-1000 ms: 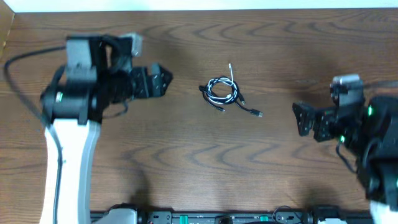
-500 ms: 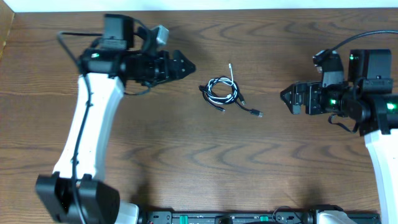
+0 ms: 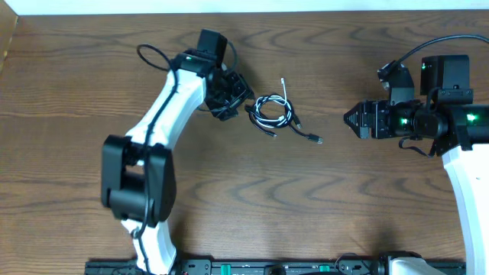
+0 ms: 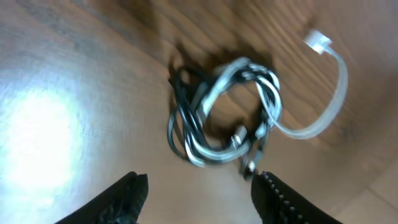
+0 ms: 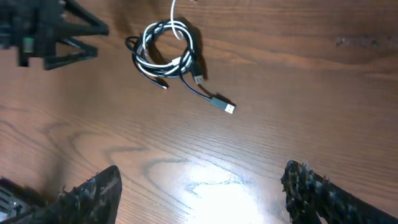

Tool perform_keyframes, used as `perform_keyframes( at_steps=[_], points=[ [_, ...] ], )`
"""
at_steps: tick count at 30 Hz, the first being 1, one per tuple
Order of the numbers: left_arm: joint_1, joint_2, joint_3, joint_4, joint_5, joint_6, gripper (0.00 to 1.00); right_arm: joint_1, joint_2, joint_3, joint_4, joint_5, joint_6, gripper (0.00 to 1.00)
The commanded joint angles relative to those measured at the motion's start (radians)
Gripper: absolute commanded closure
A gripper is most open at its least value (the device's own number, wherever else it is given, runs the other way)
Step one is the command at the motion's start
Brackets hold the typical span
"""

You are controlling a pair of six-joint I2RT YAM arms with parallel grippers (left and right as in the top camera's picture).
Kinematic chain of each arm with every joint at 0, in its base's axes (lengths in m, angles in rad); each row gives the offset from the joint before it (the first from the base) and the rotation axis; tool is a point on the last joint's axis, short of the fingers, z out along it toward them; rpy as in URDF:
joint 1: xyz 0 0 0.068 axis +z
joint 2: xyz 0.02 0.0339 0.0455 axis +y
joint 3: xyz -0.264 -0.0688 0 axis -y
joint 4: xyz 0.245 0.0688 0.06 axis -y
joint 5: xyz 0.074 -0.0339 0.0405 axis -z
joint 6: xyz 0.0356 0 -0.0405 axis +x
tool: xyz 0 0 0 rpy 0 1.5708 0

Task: Untangle cables
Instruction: 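Lower the left gripper onto the black-white cable bundle and grasp it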

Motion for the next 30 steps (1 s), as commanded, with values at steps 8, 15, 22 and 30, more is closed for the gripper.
perform_keyframes(
  at_steps=[8,15,22,30],
  points=[
    [-0.043,0.12,0.016,0.09,-0.029,-0.093,0.43,0.005,0.001,0.016,-0.01,0.021,0.003,0.21],
    [-0.063,0.135,0.015,0.082,-0.132,-0.096,0.58,0.005,0.001,0.016,-0.014,0.021,0.003,0.21],
    [-0.066,0.137,0.0,0.083,-0.22,-0.104,0.64,0.005,0.001,0.016,-0.021,0.021,0.003,0.2],
    [-0.072,0.165,-0.003,0.116,-0.22,-0.109,0.64,0.005,0.001,0.016,-0.023,0.021,0.003,0.21]
  ],
)
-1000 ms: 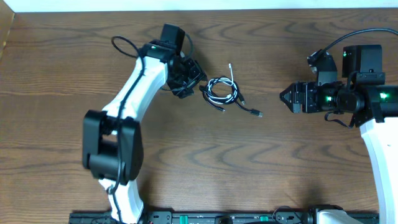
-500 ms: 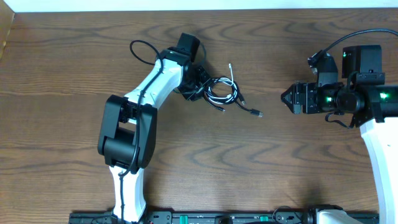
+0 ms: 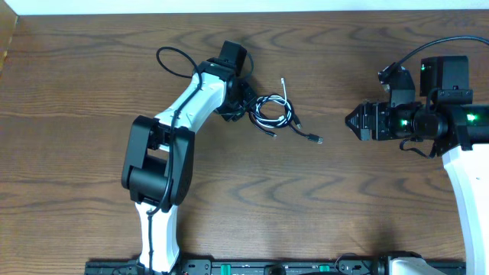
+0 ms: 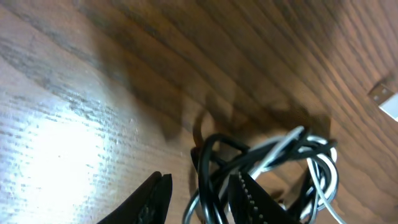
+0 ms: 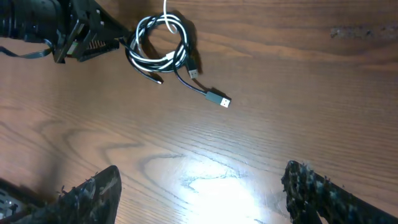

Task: Untangle cables
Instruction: 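Lower the left gripper onto the black-white cable bundle and grasp it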

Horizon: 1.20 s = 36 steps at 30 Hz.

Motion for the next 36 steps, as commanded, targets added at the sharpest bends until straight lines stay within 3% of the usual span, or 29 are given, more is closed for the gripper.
perform_keyframes(
  at_steps=[1,13,18,20,24,27,29,36],
  points=[
    [-0.009,0.04,-0.003,0.005,-0.024,-0.021,0.64,0.005,0.001,0.016,-0.004,0.002,0.003,0.21],
    [-0.055,0.044,-0.003,0.043,-0.01,-0.04,0.64,0.005,0.004,-0.003,-0.005,0.004,0.003,0.19],
    [-0.056,0.044,-0.003,0.055,-0.01,-0.04,0.86,0.005,0.005,-0.01,-0.005,0.016,0.003,0.18],
    [-0.056,0.043,-0.003,0.055,-0.007,-0.04,0.89,0.005,0.006,-0.01,-0.004,0.016,0.003,0.19],
    [-0.057,0.043,-0.003,0.055,0.044,-0.05,0.88,0.005,0.006,-0.01,-0.005,0.016,0.003,0.19],
    [-0.063,0.043,-0.003,0.054,0.062,-0.079,0.83,0.005,0.006,-0.01,-0.005,0.016,0.003,0.19],
    [-0.069,0.044,-0.003,0.055,0.061,-0.092,0.75,0.005,0.006,-0.01,-0.004,0.016,0.003,0.19],
    [-0.088,0.044,-0.012,0.112,0.035,-0.129,0.72,0.005,0.006,-0.01,-0.008,0.016,0.011,0.19]
  ],
)
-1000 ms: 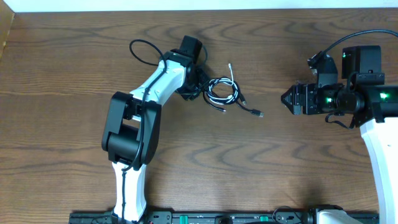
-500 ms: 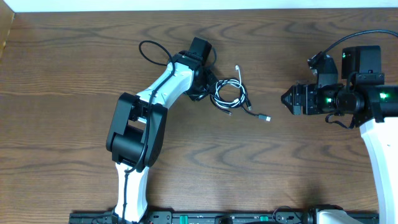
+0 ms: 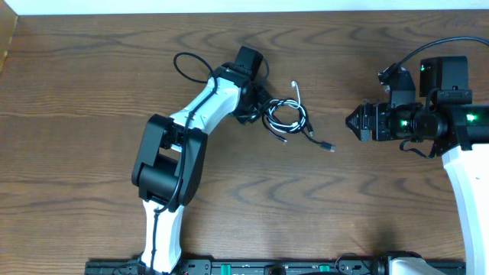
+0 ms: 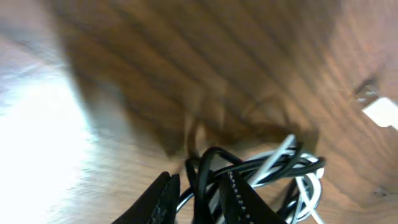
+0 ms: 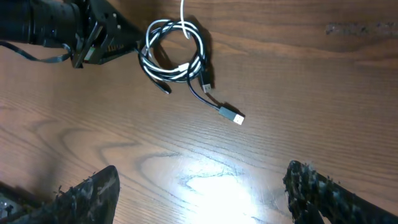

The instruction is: Untangle cables

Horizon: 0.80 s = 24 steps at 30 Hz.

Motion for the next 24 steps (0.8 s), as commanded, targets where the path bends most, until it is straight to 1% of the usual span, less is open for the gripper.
perform_keyframes(
  at_steps=[1,6,16,19,21,22,24],
  points=[
    [-0.013,0.014,-0.011,0.023,-0.011,-0.021,0.72,0.005,0.006,-0.006,-0.006,0.001,0.011,0.19],
    [-0.027,0.014,-0.012,0.056,-0.01,-0.022,0.73,0.005,0.006,-0.007,-0.012,0.001,0.011,0.18],
    [-0.059,0.014,-0.013,0.06,-0.015,-0.026,0.74,0.005,0.006,-0.008,-0.012,0.001,0.01,0.18],
    [-0.059,0.014,-0.014,0.06,-0.035,-0.025,0.81,0.005,0.006,-0.009,-0.012,0.001,0.01,0.18],
    [-0.058,0.014,-0.015,0.056,-0.048,-0.024,0.91,0.005,0.006,-0.011,-0.012,0.001,0.01,0.18],
    [-0.059,0.014,-0.015,0.053,-0.063,-0.024,0.92,0.005,0.006,-0.012,-0.012,0.001,0.01,0.18],
    [-0.059,0.014,-0.015,0.053,-0.09,-0.015,0.93,0.005,0.006,-0.012,-0.011,0.0,0.011,0.18]
  ],
)
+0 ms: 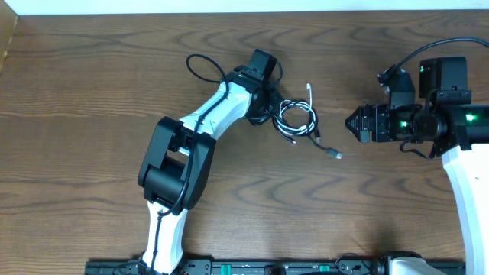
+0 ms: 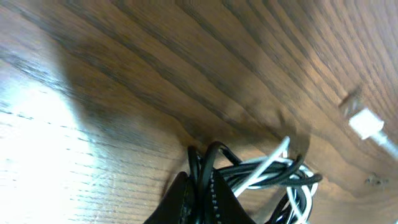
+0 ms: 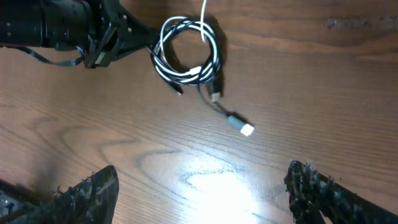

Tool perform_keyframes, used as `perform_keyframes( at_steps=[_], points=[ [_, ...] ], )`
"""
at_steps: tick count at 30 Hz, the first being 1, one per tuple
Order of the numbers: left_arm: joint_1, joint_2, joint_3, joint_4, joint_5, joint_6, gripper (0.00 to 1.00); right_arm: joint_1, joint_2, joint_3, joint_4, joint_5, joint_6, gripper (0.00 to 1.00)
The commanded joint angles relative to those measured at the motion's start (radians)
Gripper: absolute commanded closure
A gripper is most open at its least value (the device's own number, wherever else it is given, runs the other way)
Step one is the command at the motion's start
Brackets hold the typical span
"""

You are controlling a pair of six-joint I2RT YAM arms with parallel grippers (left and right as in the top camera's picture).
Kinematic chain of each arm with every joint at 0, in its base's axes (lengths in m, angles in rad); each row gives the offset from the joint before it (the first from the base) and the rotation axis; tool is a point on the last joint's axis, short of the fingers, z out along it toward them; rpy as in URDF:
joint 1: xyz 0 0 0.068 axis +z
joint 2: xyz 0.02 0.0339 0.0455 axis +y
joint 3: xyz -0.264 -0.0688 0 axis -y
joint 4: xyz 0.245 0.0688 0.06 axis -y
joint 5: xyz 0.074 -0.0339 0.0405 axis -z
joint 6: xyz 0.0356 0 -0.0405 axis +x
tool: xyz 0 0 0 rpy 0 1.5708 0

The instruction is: Untangle cables

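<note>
A tangled coil of black and white cables (image 1: 296, 119) lies on the wooden table, right of centre. A white plug (image 1: 308, 88) sticks up from it and a black lead ends in a USB plug (image 1: 335, 155) below right. My left gripper (image 1: 270, 114) is shut on the coil's left edge; in the left wrist view the black strands (image 2: 205, 168) are pinched between its fingers. My right gripper (image 1: 351, 122) stands open, a short way right of the coil (image 3: 186, 59), with nothing between its fingers.
The wooden table (image 1: 84, 92) fills the overhead view. The left arm stretches diagonally from the bottom edge up to the coil. The right arm's body (image 1: 447, 114) stands at the right edge.
My left gripper has closed fully on the coil's left edge and has shifted it a little further right. The USB plug has followed to the right. The right gripper has not moved.
My left gripper was open just left of the coil. Then its fingers straddled the coil's left loops. Then it was closing on them and the coil had moved right. Now it is shut on the strands, with the coil nearer the right gripper.
</note>
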Motion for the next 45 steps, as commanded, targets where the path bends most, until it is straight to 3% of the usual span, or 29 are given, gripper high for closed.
perform_keyframes(
  at_steps=[1,11,16,20,28,35,39,45],
  points=[
    [0.0,0.014,-0.011,-0.003,-0.058,0.028,0.93,0.005,0.006,-0.007,-0.003,0.0,0.01,0.18],
    [0.011,-0.134,-0.01,-0.024,-0.015,0.441,0.92,0.005,0.006,-0.007,0.026,-0.003,0.045,0.17],
    [0.003,-0.32,-0.01,-0.076,-0.009,0.527,0.93,0.014,0.007,-0.007,0.095,-0.006,0.135,0.18],
    [0.003,-0.455,-0.01,-0.083,0.108,0.577,0.93,0.038,0.007,-0.007,0.158,-0.017,0.192,0.18],
    [0.029,-0.573,-0.011,-0.083,0.286,0.578,0.93,0.078,0.023,-0.007,0.298,-0.165,0.238,0.21],
    [0.095,-0.576,-0.011,-0.083,0.354,0.506,0.93,0.125,0.072,-0.007,0.377,-0.175,0.396,0.41],
    [0.121,-0.576,-0.011,-0.083,0.344,0.418,0.93,0.176,0.108,-0.007,0.439,-0.216,0.462,0.5],
    [0.146,-0.576,-0.011,-0.083,0.345,0.247,0.93,0.25,0.166,-0.007,0.598,-0.251,0.542,0.51]
  ],
)
